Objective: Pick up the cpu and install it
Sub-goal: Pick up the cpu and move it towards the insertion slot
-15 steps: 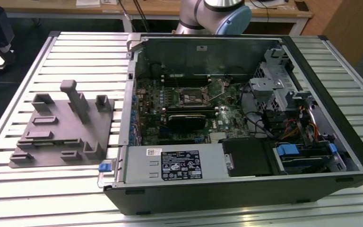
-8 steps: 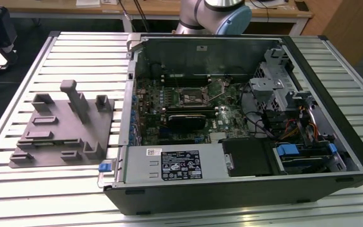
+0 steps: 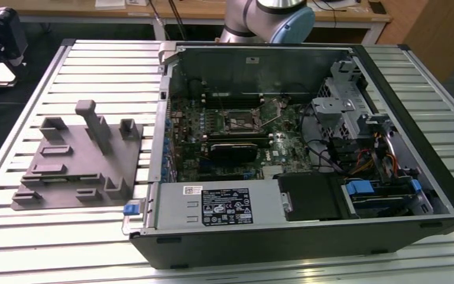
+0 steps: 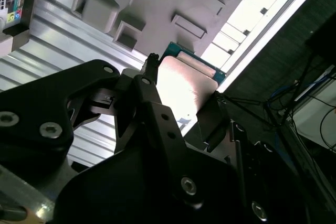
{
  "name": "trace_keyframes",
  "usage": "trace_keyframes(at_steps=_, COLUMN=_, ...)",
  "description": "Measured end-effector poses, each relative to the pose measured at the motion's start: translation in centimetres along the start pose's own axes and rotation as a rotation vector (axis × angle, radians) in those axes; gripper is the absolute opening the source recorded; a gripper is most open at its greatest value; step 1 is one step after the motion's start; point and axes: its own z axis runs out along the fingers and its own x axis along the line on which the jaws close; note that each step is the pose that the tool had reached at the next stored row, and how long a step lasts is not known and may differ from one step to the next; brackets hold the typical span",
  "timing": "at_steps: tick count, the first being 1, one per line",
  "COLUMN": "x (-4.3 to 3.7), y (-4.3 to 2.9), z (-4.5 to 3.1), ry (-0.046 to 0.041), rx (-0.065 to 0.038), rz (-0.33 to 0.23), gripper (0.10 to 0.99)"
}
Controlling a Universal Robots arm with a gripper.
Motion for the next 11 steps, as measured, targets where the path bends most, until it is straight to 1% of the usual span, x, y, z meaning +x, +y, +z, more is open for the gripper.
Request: trace_keyframes(at_steps=11, x=-1.35, y=0.01, z=0.03, ry=0.0000, rx=0.000, rz=0.000, gripper=0.545)
